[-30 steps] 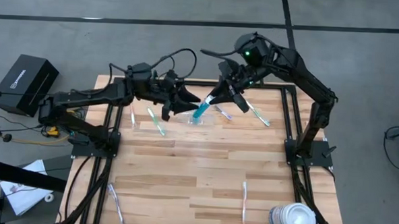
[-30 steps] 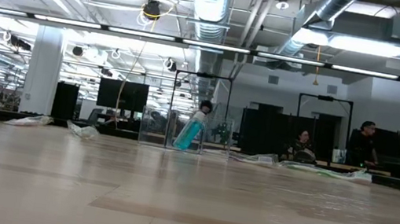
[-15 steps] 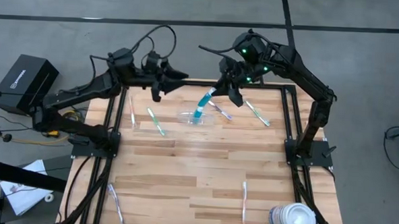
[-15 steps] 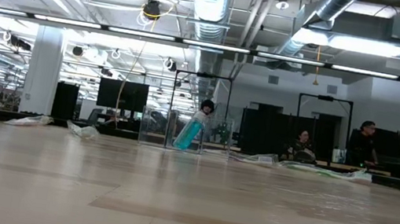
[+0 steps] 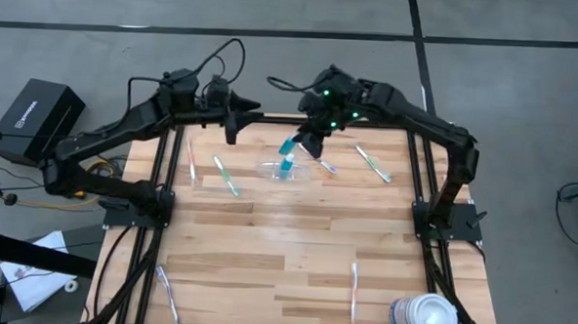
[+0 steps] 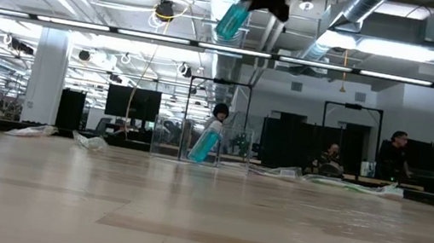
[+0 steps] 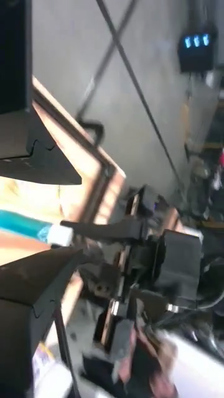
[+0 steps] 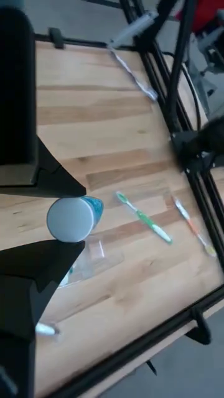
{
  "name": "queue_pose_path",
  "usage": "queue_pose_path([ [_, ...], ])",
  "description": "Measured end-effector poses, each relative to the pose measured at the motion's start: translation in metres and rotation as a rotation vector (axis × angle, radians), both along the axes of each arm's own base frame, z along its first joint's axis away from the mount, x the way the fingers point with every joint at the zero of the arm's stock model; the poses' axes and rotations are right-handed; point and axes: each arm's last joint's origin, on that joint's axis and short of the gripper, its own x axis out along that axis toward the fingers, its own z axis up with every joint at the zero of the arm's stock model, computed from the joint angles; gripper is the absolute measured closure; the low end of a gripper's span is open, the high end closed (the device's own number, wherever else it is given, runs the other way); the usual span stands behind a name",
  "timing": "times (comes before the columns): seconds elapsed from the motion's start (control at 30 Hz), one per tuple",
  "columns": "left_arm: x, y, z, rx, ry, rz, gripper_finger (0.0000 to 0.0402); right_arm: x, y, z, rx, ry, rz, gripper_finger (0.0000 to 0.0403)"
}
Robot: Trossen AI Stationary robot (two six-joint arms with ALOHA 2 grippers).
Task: Pick & Place toothbrushing station
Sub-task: Put the blue mouthwash into the transparent organizer
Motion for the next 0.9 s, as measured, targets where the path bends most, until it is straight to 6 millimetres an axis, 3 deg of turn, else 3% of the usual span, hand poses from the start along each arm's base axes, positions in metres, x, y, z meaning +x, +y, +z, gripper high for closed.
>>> queue_pose_path([
  [0.17, -0.016, 0.001, -0.001, 0.029, 0.079, 0.091, 0.0234, 0.010, -0.006, -0.044, 0.067, 0.056, -0.054, 0.0322],
  [0.33, -0.035, 0.006, 0.001, 0.019, 0.102, 0.161, 0.0234, 0.011, -0.011, -0.073, 0.111, 0.092, -0.099, 0.0322],
  [0.5, -0.048, 0.005, 0.005, 0.019, 0.099, 0.189, 0.0234, 0.014, -0.012, -0.084, 0.126, 0.077, -0.119, 0.0322],
  [0.7, -0.050, 0.003, 0.006, 0.013, 0.096, 0.182, 0.0234, 0.015, -0.015, -0.084, 0.123, 0.060, -0.129, 0.0322],
  [0.9, -0.045, 0.002, 0.001, -0.009, 0.129, 0.157, 0.0234, 0.030, -0.024, -0.107, 0.146, 0.091, -0.145, 0.0322],
])
